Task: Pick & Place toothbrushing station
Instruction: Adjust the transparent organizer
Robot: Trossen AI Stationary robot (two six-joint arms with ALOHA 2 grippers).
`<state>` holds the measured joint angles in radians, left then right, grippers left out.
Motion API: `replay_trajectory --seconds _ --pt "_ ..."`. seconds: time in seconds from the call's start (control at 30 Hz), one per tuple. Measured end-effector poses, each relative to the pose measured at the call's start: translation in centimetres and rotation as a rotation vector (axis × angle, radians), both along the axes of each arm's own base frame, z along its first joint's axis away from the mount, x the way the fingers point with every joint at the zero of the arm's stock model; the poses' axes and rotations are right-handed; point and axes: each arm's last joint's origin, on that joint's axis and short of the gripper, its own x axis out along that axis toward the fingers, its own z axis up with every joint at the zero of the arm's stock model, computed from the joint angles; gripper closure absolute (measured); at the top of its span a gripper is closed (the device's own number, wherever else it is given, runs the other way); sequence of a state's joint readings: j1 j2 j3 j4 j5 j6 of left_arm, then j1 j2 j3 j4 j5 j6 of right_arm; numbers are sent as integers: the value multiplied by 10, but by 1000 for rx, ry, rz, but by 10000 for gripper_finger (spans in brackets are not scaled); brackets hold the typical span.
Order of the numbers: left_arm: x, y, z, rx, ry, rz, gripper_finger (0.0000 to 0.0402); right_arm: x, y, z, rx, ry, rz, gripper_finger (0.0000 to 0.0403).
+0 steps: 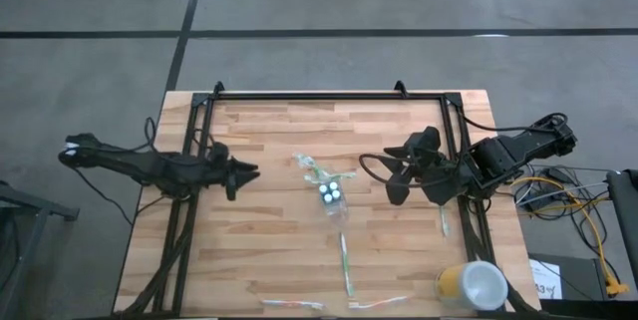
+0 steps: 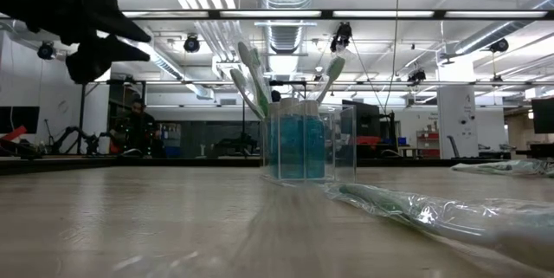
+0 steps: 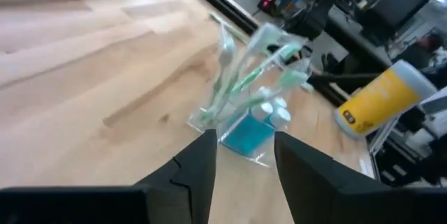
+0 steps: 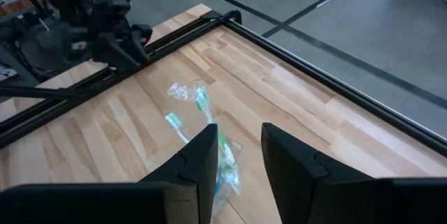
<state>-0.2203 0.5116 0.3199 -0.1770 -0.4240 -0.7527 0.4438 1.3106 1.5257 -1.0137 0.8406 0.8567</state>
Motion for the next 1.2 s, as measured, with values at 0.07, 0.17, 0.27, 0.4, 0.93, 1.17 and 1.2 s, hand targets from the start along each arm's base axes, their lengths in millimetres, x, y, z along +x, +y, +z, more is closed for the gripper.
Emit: replay_trajectory --seconds 0.07,0.17,0.27,0.4,0.93,1.17,1.2 --pt "5 -2 0 11 -5 -36 252 0 0 0 4 -3 -2 297" --pt "14 -5 3 24 -47 -106 252 0 0 0 6 -5 -3 301" --pt "21 -7 3 26 -50 -162 252 0 0 0 7 -6 -3 303" --pt "27 -3 1 -5 21 -133 252 0 0 0 7 -6 -3 305" --pt "76 -9 -10 -321 -7 -192 252 0 0 0 -12 7 9 311" --pt "92 -11 -2 -514 -37 -124 252 0 0 0 -32 20 22 312" --pt "93 -11 -2 -539 -41 -110 252 0 0 0 -35 22 24 312"
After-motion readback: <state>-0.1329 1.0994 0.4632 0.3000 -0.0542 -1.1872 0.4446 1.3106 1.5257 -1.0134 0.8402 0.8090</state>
